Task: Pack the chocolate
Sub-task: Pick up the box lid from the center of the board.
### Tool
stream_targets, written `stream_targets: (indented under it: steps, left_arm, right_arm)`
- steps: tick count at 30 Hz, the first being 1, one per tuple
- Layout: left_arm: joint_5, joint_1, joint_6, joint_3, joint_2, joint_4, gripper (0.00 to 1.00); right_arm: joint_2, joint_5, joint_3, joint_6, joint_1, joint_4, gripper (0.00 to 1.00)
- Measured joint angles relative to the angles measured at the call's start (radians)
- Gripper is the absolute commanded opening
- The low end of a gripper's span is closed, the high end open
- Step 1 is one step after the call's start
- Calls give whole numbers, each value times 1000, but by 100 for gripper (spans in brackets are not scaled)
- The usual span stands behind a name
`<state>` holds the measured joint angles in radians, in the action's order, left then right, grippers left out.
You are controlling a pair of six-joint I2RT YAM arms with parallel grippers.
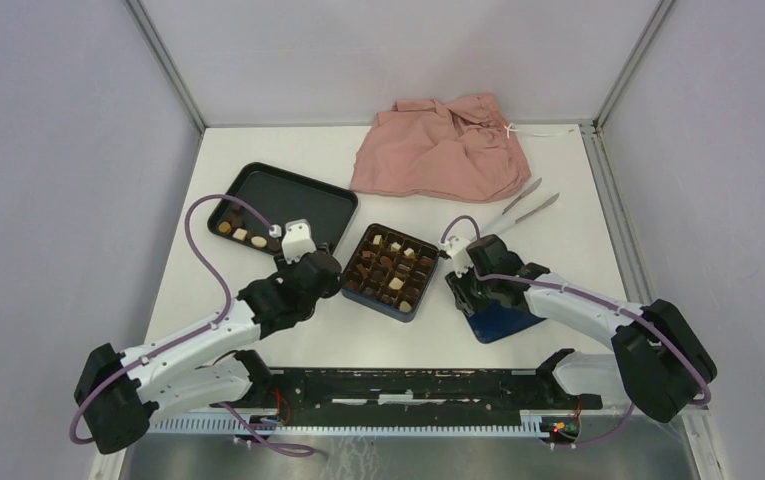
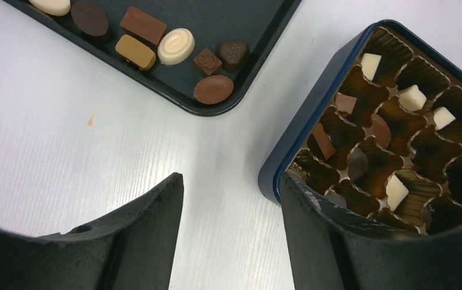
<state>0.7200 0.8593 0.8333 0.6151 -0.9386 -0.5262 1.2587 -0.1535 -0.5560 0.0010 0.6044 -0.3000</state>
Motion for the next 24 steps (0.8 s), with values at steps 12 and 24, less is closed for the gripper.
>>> stream_targets:
  steps: [12,24]
  left_arm:
    - [-89,-113,-1,-1,-91,109,62]
    - [-203,-177,-1,-50,-114,182,55]
  right_arm:
    - [3,36,3,14,50,1,37]
    - [54,69,-25,0,63,6,5]
